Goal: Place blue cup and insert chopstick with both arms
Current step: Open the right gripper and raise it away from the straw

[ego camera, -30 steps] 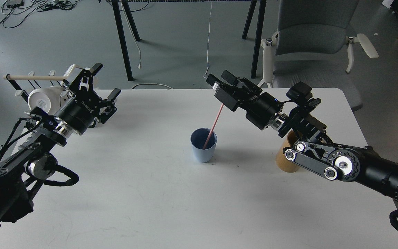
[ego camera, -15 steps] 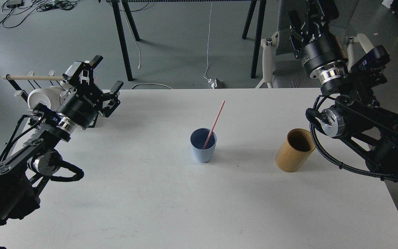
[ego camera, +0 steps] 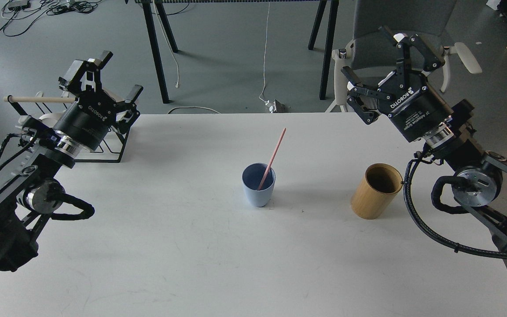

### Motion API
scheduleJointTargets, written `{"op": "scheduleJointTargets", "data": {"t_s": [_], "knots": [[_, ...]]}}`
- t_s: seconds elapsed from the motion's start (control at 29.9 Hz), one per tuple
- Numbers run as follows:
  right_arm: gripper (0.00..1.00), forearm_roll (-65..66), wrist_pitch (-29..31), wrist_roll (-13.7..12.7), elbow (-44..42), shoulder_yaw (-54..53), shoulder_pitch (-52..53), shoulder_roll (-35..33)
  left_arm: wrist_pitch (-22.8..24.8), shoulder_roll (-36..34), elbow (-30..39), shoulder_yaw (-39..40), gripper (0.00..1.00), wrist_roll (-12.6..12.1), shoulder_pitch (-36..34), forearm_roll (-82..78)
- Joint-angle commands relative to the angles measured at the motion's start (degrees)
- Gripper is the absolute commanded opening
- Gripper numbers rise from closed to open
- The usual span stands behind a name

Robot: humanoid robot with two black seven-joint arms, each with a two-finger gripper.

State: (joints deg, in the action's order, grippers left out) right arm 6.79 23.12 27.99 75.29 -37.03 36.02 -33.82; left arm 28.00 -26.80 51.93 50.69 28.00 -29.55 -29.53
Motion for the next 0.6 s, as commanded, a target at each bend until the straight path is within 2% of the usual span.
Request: {"op": "scheduleJointTargets", "data": {"t_s": [0.0, 0.57], "knots": [[0.98, -0.54, -0.09, 0.01, -0.06, -1.81, -0.16, 0.5, 0.0, 0.52, 0.01, 0.02, 0.97, 0.0, 0.11, 0.0], [0.99, -3.45, -0.27, 0.01, -2.26, -3.31, -1.57, 2.53, 0.0, 0.44, 0.45, 0.46, 0.97, 0.0, -0.15, 0.53]]}}
